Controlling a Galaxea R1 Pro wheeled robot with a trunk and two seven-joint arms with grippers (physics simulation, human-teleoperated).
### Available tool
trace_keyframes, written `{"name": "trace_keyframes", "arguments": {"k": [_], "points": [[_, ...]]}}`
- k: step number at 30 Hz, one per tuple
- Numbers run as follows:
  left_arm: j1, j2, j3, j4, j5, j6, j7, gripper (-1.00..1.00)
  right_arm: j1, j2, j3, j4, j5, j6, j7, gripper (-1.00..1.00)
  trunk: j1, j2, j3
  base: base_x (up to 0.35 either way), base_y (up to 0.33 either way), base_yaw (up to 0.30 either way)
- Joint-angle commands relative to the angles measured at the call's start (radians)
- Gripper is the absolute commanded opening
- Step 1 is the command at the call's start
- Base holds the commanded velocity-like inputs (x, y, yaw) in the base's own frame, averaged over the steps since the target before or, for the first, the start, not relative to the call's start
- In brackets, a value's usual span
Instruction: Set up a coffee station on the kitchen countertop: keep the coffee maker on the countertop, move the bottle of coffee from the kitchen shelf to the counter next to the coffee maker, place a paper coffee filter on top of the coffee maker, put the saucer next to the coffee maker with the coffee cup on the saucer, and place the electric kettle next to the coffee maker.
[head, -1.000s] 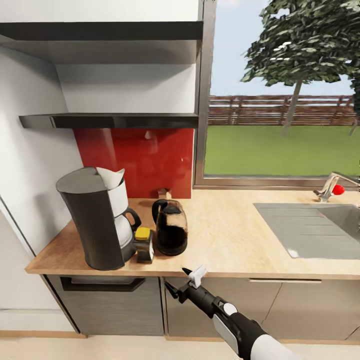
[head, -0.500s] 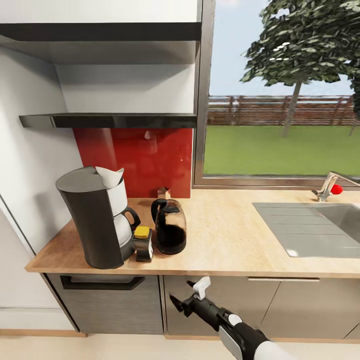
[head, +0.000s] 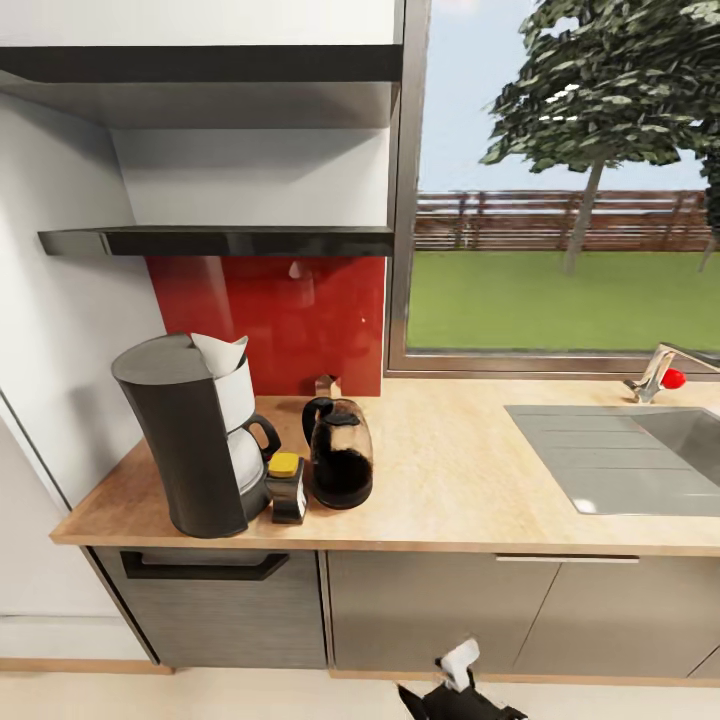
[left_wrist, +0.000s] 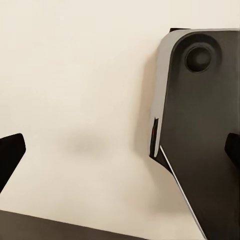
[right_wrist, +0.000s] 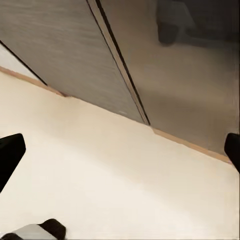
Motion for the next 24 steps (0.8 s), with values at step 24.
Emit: {"name": "trace_keyframes", "arguments": {"k": [24], "points": [[-0.006,-0.036,0.004,-0.049,0.002,-0.005,-0.002,1.0,0.056,0.007,0.006,0.001,-0.018,0.291,-0.485,1.0,0.001,-0.002,-0.002,0.0,0.0,-0.123]]}}
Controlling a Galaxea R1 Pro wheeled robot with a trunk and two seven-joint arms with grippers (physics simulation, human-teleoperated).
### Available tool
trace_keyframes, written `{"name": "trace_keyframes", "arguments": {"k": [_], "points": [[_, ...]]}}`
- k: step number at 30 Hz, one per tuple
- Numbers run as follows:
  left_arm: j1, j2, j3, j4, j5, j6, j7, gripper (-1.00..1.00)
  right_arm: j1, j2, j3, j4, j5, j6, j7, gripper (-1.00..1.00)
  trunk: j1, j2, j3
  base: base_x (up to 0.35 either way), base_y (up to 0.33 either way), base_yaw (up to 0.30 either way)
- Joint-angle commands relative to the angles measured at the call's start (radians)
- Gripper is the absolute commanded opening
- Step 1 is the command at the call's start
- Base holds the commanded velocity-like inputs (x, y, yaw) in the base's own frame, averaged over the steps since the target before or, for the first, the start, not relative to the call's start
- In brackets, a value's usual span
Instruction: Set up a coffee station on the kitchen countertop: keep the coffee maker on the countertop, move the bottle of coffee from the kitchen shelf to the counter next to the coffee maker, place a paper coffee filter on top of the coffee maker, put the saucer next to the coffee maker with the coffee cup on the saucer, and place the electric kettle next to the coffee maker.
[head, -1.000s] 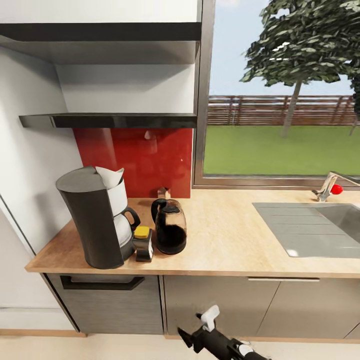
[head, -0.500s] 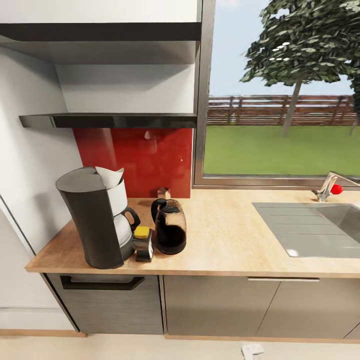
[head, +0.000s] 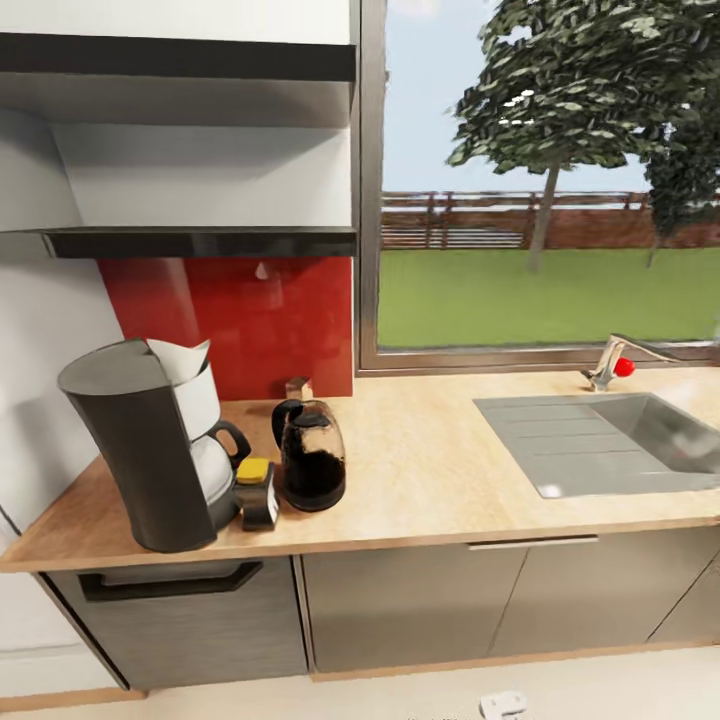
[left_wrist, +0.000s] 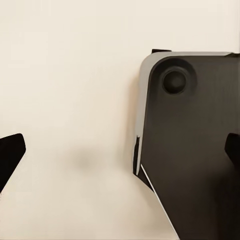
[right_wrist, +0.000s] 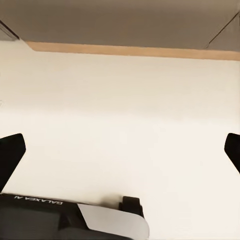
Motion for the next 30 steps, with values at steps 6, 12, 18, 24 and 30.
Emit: {"name": "trace_keyframes", "arguments": {"k": [6,12,18,24,30], "points": [[0.001,0.0,0.005,-0.002,0.003,-0.002,-0.001,1.0,-0.001,-0.011,0.004,0.002,-0.011,-0.006,0.054,1.0,0.001,-0.002,-0.002,0.0,0.0,-0.271],[0.001,0.003,0.007,-0.001,0.004,-0.002,0.0,1.0,-0.001,-0.111,0.001,0.0,-0.013,-0.006,0.106,1.0,0.001,-0.002,-0.002,0.0,0.0,-0.272],[0.001,0.001,0.009,-0.002,0.005,-0.002,0.0,1.0,-0.001,-0.15,0.002,-0.001,-0.012,-0.007,0.257,1.0,0.001,-0.002,-0.003,0.0,0.0,-0.271],[0.001,0.004,0.007,-0.002,0.004,-0.003,0.0,1.0,-0.001,-0.151,0.003,0.0,-0.013,-0.008,0.267,1.0,0.001,-0.002,-0.003,0.0,0.0,-0.269],[0.001,0.001,0.007,-0.002,0.003,-0.004,-0.005,1.0,-0.001,-0.177,0.0,0.0,-0.021,-0.006,0.271,1.0,0.001,-0.002,-0.003,0.0,0.0,-0.272]]}}
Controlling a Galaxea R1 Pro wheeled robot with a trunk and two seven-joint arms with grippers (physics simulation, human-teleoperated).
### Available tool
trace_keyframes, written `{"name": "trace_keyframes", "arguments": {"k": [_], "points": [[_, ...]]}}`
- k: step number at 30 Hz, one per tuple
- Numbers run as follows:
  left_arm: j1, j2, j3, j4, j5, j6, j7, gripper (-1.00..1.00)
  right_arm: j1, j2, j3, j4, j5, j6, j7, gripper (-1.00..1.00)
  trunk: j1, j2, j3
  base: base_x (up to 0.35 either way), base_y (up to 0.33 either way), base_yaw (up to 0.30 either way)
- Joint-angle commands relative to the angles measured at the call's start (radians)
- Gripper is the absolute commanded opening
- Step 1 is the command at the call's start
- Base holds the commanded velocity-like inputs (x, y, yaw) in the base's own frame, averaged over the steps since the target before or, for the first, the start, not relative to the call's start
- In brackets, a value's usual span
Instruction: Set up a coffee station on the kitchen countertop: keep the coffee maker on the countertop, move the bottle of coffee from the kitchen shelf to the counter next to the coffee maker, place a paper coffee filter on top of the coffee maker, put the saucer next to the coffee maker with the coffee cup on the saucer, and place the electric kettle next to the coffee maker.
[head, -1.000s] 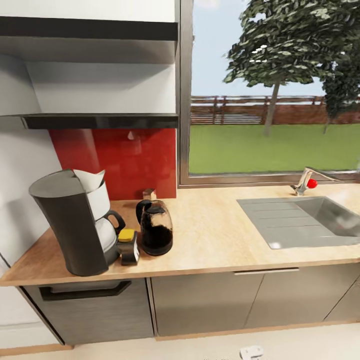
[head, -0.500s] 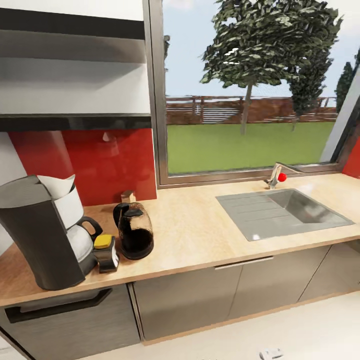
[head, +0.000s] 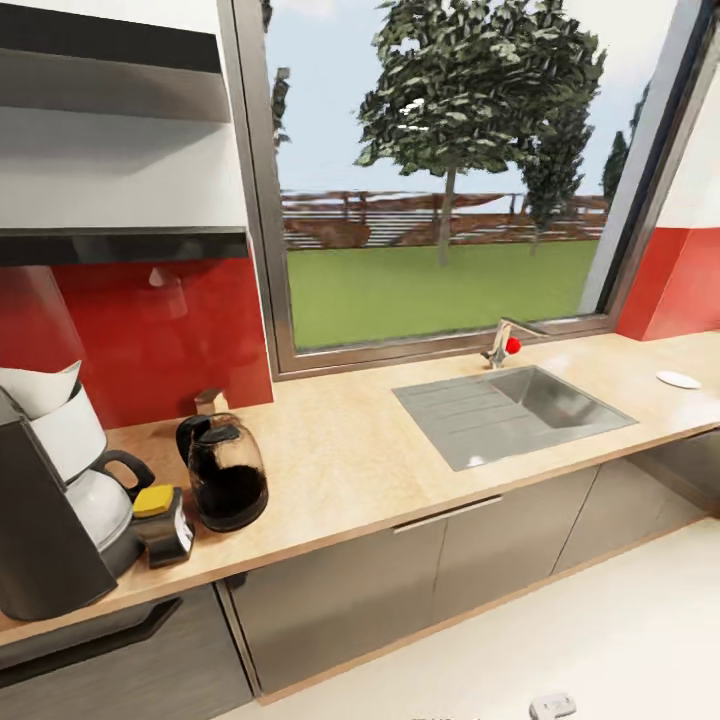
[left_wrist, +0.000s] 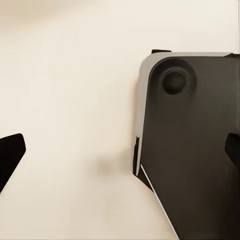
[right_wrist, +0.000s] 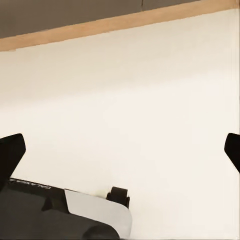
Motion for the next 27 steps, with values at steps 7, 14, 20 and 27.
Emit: {"name": "trace_keyframes", "arguments": {"k": [7,14,20,27], "points": [[0.0,-0.001,0.001,-0.002,-0.005,0.0,-0.003,1.0,-0.001,-0.048,0.011,0.001,-0.11,-0.003,0.004,1.0,0.001,-0.002,-0.002,0.0,0.0,-0.273],[0.0,-0.002,0.001,-0.007,-0.003,-0.001,-0.002,1.0,-0.001,-0.044,0.01,0.002,-0.116,-0.004,0.003,1.0,0.001,-0.002,-0.002,0.094,-0.142,-0.273],[0.0,-0.002,0.001,-0.012,-0.003,0.0,-0.002,1.0,-0.001,-0.044,0.011,0.002,-0.114,-0.004,0.001,1.0,0.001,-0.002,-0.002,0.157,-0.237,-0.273],[0.0,-0.002,0.001,-0.013,-0.003,0.0,-0.002,1.0,-0.001,-0.045,0.011,0.003,-0.113,-0.004,0.006,1.0,0.001,-0.002,-0.002,0.179,-0.237,-0.273]]}}
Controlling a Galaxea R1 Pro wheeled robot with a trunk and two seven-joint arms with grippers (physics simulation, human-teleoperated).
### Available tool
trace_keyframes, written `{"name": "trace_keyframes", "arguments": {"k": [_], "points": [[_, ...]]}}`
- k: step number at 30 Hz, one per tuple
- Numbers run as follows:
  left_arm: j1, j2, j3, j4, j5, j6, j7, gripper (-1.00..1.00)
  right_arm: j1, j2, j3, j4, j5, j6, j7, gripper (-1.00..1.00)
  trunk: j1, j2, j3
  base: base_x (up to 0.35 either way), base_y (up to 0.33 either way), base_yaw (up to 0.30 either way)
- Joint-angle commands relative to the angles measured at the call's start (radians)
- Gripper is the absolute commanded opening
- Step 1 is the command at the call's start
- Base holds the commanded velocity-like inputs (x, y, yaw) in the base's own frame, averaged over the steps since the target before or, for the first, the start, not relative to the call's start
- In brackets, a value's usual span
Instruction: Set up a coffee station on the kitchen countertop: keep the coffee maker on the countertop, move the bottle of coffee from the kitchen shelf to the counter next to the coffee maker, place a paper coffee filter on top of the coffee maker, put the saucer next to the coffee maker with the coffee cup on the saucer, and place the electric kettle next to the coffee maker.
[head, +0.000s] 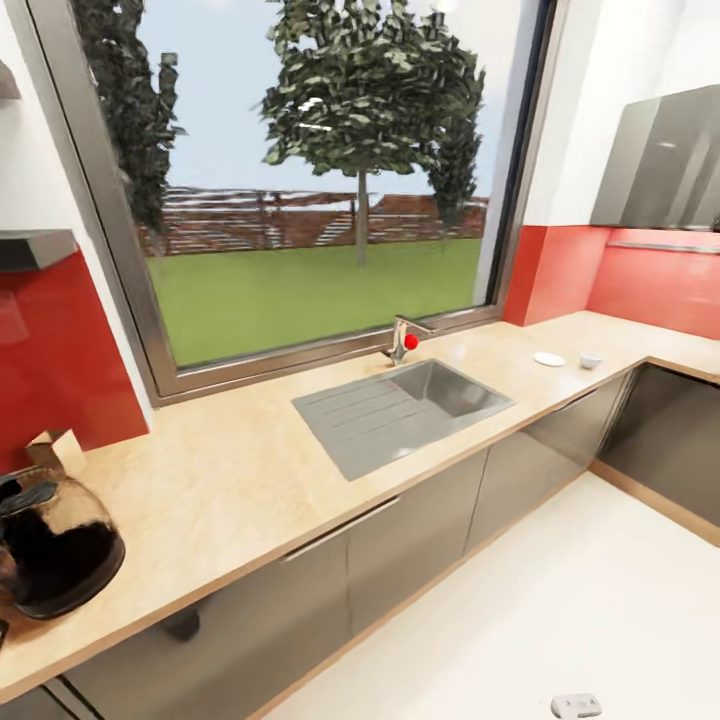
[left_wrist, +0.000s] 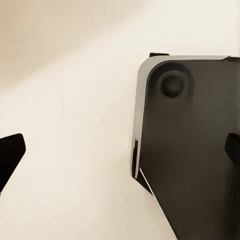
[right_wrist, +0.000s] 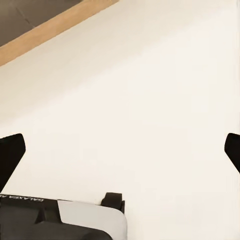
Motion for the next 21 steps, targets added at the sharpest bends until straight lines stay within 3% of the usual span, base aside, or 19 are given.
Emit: {"name": "trace_keyframes", "arguments": {"k": [1,21], "points": [[0.001,0.0,0.005,-0.002,0.002,-0.002,-0.001,1.0,-0.001,0.0,0.008,0.001,-0.01,-0.003,0.005,1.0,0.001,-0.002,-0.002,0.182,-0.222,-0.273],[0.001,0.0,0.007,0.0,0.001,-0.002,-0.002,1.0,-0.001,-0.002,0.007,0.0,-0.011,-0.002,0.005,1.0,0.001,-0.002,-0.009,0.215,-0.159,-0.276]]}}
